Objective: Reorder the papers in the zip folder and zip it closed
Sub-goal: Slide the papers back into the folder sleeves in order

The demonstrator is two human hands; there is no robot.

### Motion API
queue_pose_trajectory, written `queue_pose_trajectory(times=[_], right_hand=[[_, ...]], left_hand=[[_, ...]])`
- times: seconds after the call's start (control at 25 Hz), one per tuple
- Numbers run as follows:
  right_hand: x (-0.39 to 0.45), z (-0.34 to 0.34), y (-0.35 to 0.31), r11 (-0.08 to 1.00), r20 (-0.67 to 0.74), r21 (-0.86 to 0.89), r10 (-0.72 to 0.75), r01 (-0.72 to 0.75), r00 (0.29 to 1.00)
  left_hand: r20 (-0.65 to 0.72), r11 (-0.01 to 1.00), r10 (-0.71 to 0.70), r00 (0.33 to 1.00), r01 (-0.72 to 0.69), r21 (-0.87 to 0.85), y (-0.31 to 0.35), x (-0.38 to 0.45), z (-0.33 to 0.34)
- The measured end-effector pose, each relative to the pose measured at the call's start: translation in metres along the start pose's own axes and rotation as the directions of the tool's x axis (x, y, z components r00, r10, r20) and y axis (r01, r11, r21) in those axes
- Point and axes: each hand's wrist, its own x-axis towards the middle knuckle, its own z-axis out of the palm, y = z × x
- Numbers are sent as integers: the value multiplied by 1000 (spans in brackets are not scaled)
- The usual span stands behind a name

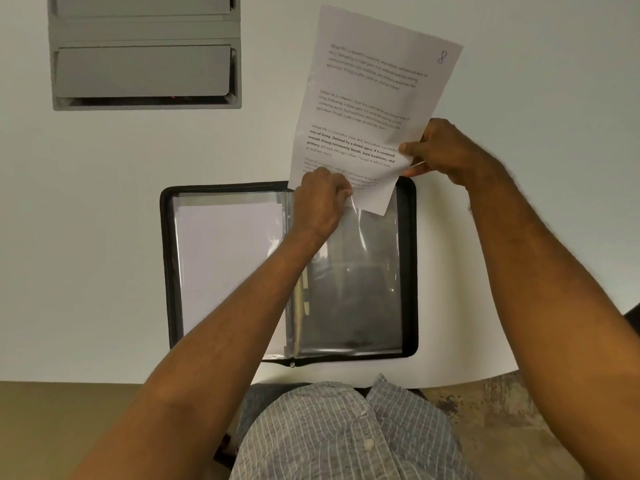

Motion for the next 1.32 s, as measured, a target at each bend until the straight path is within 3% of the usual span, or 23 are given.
queue_pose_trajectory(times=[0.28,0.52,0.92,1.32], right_hand=[[7,11,-17,979,27,-173,-102,105,994],[17,7,-18,971,42,-216,-98,105,994],[26,0,-16,983,106,-163,-63,80,992],[22,0,-12,999,107,-16,-38,40,994]], left_hand=[[-85,978,-183,980,172,-118,-5,-7,3],[19,938,-319,948,319,-135,-13,0,-6],[84,925,-336,938,346,-159,-19,5,-18],[39,925,-375,926,377,-41,-33,11,-24]])
